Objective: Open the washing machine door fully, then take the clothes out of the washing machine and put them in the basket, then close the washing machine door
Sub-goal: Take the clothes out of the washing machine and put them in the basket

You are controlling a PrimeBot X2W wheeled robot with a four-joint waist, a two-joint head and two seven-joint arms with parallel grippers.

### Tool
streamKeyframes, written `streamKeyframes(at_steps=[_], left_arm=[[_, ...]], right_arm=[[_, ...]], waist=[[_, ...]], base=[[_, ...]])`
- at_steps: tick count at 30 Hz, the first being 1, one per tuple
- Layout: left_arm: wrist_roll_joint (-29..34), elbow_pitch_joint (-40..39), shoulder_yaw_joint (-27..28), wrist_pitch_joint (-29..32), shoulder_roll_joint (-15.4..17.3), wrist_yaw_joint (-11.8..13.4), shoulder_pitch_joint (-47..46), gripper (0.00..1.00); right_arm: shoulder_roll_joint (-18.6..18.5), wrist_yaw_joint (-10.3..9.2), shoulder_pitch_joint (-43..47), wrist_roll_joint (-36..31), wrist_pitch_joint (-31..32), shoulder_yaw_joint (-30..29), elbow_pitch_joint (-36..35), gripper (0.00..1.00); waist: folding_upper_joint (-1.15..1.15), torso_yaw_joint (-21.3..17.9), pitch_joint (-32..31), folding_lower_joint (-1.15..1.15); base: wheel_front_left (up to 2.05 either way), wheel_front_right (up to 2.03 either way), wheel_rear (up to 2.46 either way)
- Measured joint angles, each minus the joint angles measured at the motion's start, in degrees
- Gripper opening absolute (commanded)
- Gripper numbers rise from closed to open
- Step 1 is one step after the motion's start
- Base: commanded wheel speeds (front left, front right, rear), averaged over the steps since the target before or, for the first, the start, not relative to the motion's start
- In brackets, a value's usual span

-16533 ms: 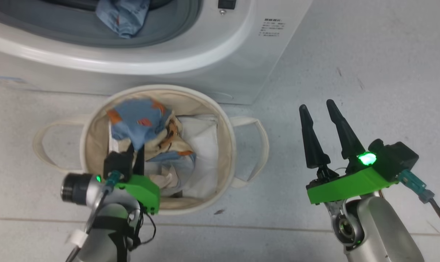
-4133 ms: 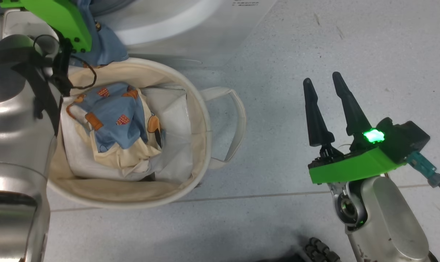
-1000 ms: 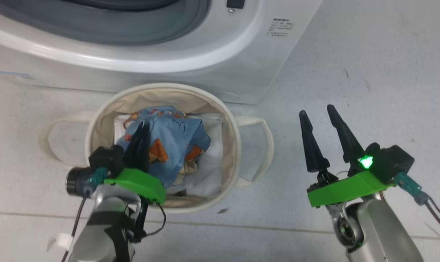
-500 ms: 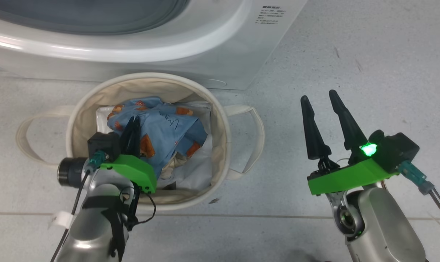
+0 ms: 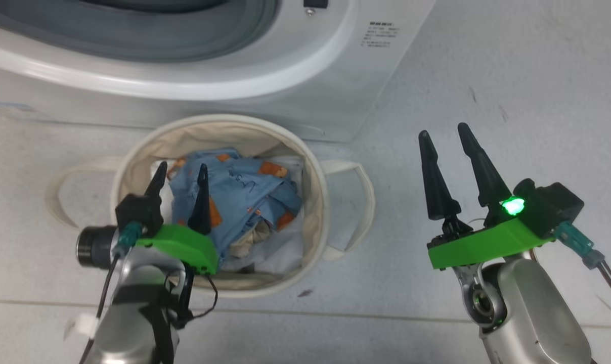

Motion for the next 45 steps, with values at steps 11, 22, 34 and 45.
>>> streamKeyframes(at_steps=[11,22,34,45], left_arm=[[-5.91,-17.88,-0.78,-0.26,0.03,2.47,11.0,1.0],[-5.23,-33.04,-1.47,-0.34,0.15,8.05,20.46,1.0],[-5.53,-35.41,-4.01,-0.34,0.29,6.64,25.85,1.0],[-4.37,-33.99,-5.48,-0.34,0.35,5.64,28.41,1.0]], right_arm=[[0.0,0.0,3.28,-0.6,0.0,-0.04,-0.07,1.0],[0.0,-0.01,5.33,-0.52,0.0,-0.41,-1.89,1.0],[0.01,-0.01,9.37,0.14,0.0,-1.62,-0.07,1.0],[0.02,-0.01,11.71,0.01,0.01,-2.93,1.89,1.0]], waist=[[0.0,2.88,-6.91,0.0],[0.0,5.74,-12.14,0.0],[0.0,5.97,-16.52,0.0],[0.0,4.57,-21.48,0.0]], base=[[0.0,0.0,0.0],[0.0,0.0,0.0],[0.0,0.0,0.0],[0.0,0.0,0.0]])
